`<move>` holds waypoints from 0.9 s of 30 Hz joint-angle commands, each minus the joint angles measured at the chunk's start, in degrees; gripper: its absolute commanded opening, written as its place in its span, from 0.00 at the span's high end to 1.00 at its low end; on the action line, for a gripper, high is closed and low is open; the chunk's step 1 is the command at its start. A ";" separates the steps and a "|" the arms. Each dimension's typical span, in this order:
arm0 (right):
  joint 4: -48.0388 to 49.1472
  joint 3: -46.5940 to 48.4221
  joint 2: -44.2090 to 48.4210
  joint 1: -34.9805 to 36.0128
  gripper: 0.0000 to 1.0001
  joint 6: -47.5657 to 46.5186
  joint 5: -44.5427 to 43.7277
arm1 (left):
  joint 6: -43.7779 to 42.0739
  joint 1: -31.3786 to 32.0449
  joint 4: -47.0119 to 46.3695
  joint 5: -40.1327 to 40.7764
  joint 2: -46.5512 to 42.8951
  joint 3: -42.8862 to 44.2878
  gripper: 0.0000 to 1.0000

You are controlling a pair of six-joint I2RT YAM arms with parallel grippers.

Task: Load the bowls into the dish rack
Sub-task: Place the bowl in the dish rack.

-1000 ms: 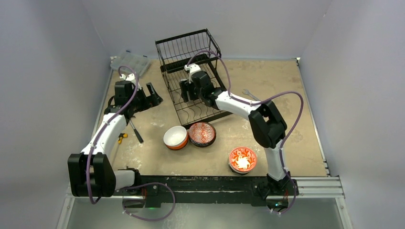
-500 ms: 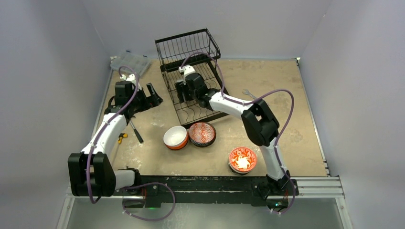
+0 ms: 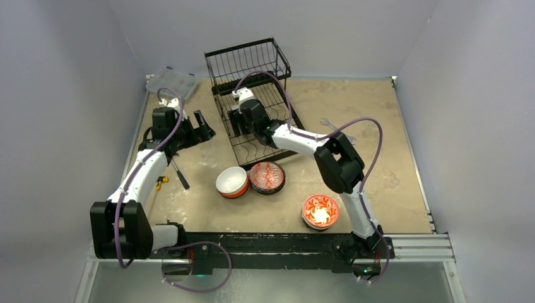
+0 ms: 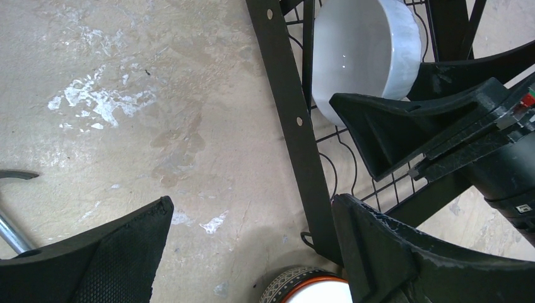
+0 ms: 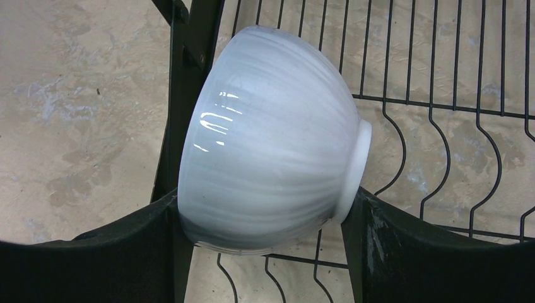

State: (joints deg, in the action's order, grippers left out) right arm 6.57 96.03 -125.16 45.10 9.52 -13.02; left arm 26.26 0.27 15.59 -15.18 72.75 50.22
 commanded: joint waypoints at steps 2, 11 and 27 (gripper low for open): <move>1.38 3.70 -1.87 1.15 1.00 -1.01 -3.94 | -1.21 -0.19 -1.04 -0.82 0.11 -0.25 0.05; 1.28 3.45 -2.01 1.53 0.85 -1.04 -4.02 | -1.32 -0.19 -1.13 -1.08 0.15 -0.19 0.05; 3.79 -4.28 5.50 1.74 0.01 -0.88 -5.64 | -1.65 -0.19 -0.95 -1.40 0.37 -0.03 0.05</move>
State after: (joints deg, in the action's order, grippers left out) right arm 9.23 92.71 -124.73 46.57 8.80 -17.41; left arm 25.85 0.27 15.59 -15.68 73.08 50.00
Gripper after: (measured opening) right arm 0.977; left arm 0.951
